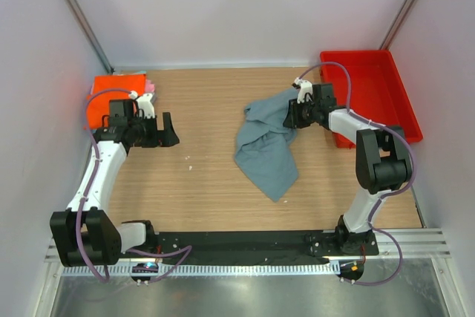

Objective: Fold and stack the t-shirts
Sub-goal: Flatten the tshirt out

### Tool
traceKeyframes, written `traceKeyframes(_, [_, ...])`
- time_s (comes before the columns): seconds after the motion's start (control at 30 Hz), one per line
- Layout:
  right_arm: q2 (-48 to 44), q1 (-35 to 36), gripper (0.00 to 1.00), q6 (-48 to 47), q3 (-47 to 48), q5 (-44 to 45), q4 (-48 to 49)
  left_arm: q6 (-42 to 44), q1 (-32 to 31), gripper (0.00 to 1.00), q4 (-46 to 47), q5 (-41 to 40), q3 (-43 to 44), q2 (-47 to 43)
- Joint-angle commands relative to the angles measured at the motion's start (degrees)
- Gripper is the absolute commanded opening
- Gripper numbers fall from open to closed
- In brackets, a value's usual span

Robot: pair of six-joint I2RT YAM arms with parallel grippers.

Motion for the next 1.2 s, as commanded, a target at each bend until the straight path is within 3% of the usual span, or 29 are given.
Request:
traceKeyframes(0.0, [-0.02, -0.18, 0.34, 0.55, 2.24, -1.49, 0.54, 0.87, 0.46, 0.96, 1.20, 0.07, -0.15, -1.77])
traceKeyframes(0.17, [-0.45, -0.18, 0.29, -0.33, 1.19, 0.00, 2.91, 0.87, 0.38, 0.96, 1.29, 0.07, -0.15, -1.51])
traceKeyframes(0.37, [-1.25, -0.10, 0.29, -1.74, 0.48, 1.94, 4.41, 0.87, 0.38, 0.96, 1.29, 0.07, -0.15, -1.51])
traceKeyframes(0.43, [-1.34, -0.10, 0.26, -1.74, 0.31, 0.80, 4.76, 0.78, 0.46, 0.96, 1.29, 0.07, -0.24, -1.51])
traceKeyframes(0.53, [-2.39, -0.10, 0.12, -1.56, -0.22, -0.25, 5.99, 0.78, 0.46, 0.96, 1.38, 0.15, -0.15, -1.42])
traceKeyframes(0.67, [-5.63, -0.01, 0.01, -1.13, -1.89, -1.75, 7.22, 0.69, 0.46, 0.96, 1.38, 0.16, -0.06, -1.51])
traceKeyframes(0.87, [-15.12, -0.10, 0.01, 0.98, 1.79, -4.38, 6.53, 1.22, 0.38, 0.96, 1.29, 4.01, 0.28, -1.42])
traceKeyframes(1.0, [-19.26, -0.10, 0.01, 2.48, 7.50, -5.70, 4.06, 2.35, -1.90, 0.95, -0.03, 5.16, 1.95, 1.47])
traceKeyframes(1.17, [-21.28, -0.10, 0.02, 4.24, 12.51, -6.06, 2.22, 5.33, -12.79, 0.95, -1.17, 3.59, 5.90, 5.69])
